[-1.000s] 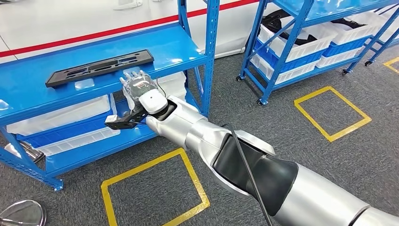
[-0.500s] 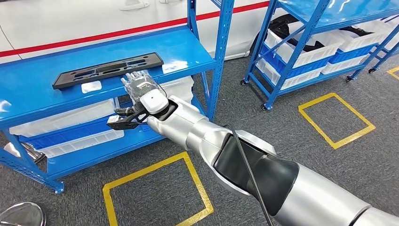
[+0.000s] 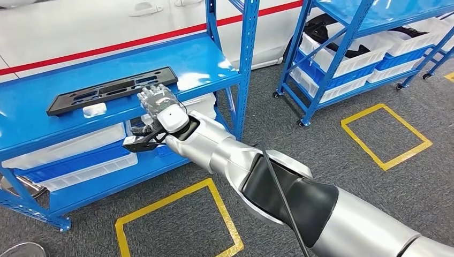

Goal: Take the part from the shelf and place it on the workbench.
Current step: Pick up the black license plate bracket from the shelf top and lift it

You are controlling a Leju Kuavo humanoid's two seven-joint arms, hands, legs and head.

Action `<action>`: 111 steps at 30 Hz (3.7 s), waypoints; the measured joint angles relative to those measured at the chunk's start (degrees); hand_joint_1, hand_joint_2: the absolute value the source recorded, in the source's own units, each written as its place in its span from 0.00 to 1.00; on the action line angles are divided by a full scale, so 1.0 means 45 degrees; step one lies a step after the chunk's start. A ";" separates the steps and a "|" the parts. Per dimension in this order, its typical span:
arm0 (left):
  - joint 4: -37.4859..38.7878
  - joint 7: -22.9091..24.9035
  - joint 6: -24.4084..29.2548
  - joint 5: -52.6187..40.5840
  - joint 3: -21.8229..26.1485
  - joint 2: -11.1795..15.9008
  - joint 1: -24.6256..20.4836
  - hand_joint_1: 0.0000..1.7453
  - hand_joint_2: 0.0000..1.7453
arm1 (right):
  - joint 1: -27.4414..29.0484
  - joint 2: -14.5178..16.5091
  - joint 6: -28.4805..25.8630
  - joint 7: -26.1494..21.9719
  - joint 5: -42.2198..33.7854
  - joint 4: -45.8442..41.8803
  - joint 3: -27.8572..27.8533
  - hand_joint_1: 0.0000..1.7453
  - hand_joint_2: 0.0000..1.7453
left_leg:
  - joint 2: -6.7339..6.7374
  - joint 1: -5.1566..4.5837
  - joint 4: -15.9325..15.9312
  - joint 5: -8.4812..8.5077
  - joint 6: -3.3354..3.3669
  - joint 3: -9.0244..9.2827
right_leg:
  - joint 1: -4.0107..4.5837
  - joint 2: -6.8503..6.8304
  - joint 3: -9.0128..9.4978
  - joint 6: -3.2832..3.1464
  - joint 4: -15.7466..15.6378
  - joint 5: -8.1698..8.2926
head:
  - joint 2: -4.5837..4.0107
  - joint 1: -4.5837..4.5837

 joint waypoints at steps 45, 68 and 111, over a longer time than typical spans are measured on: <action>0.0112 -0.0599 -0.0666 -0.1136 0.1187 -0.0056 -0.0509 0.00 0.00 | -0.0052 0.1101 0.0722 -0.0200 0.0006 -0.0084 0.0457 0.00 0.00 | -0.0069 0.0082 -0.1130 -0.0342 0.0566 0.0941 | -0.0116 -0.0033 -0.2352 0.0541 0.3716 -0.1083 | 0.0000 0.0006; 0.0216 -0.0781 -0.0744 -0.1468 0.1322 -0.0061 -0.0630 0.00 0.00 | -0.0042 0.1120 0.0780 -0.0201 -0.0138 -0.0085 0.0670 0.00 0.00 | -0.0075 0.0014 -0.1001 -0.0152 0.0294 0.0616 | 0.0110 -0.0021 -0.0228 0.0195 0.0241 -0.0176 | 0.0002 0.0000; 0.0889 -0.2491 -0.2273 -0.5195 0.4068 -0.0078 -0.1956 0.00 0.00 | 0.0494 0.1096 0.0972 -0.0233 -0.0510 0.0130 0.1797 0.00 0.00 | -0.0093 0.0026 -0.1139 -0.0782 0.0407 0.1418 | 0.0067 -0.0021 -0.1367 0.0183 0.0618 0.0809 | 0.0000 0.0000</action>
